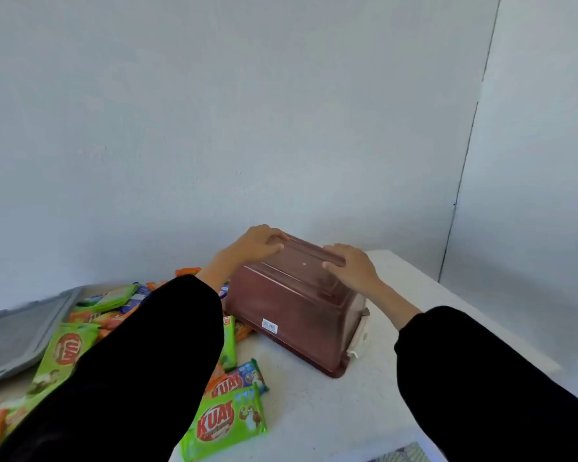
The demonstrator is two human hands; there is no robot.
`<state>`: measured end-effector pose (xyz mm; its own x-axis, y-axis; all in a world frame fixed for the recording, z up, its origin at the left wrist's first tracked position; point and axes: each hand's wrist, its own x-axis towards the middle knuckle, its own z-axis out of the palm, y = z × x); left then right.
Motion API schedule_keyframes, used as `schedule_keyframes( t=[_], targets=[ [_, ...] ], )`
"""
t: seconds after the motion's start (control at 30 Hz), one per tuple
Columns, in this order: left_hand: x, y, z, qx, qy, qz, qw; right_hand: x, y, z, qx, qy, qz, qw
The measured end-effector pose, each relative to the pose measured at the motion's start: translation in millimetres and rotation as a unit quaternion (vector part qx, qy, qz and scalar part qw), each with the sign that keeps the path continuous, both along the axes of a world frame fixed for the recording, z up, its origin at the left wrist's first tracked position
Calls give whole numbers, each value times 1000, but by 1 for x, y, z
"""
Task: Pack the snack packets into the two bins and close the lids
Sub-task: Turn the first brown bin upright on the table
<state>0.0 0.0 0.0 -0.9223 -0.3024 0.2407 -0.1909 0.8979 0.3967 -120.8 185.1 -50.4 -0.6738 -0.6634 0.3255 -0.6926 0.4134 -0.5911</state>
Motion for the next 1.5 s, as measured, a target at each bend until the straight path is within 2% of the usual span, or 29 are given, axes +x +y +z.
schedule_keyframes(
  t=[0.2, 0.43, 0.53, 0.7, 0.83, 1.07, 1.23, 1.5],
  targets=[
    [-33, -32, -19, -13, -58, 29, 998, -28, -17, -12, 45, -1, 7, 999],
    [-46, -43, -33, -32, -137, 53, 989, -26, -14, -26, 68, 44, -30, 996],
    [-48, -39, -31, -56, -151, 59, 985, -24, -6, -28, 89, 2, -63, 994],
    [-44, -26, -33, -59, -129, 90, 986, -21, 15, -35, 7, -183, -66, 981],
    [-39, -8, -29, -28, -103, 97, 990, -17, 27, -41, -96, -245, -54, 963],
    [-30, 53, -5, -14, -31, 143, 989, -37, 68, -14, -131, -207, -2, 970],
    [-19, 120, -2, -16, 3, 192, 981, -55, 114, 2, -99, -170, 69, 978],
    [1, 205, -31, 53, 6, 258, 965, -70, 167, -8, -44, -169, 148, 974]
  ],
)
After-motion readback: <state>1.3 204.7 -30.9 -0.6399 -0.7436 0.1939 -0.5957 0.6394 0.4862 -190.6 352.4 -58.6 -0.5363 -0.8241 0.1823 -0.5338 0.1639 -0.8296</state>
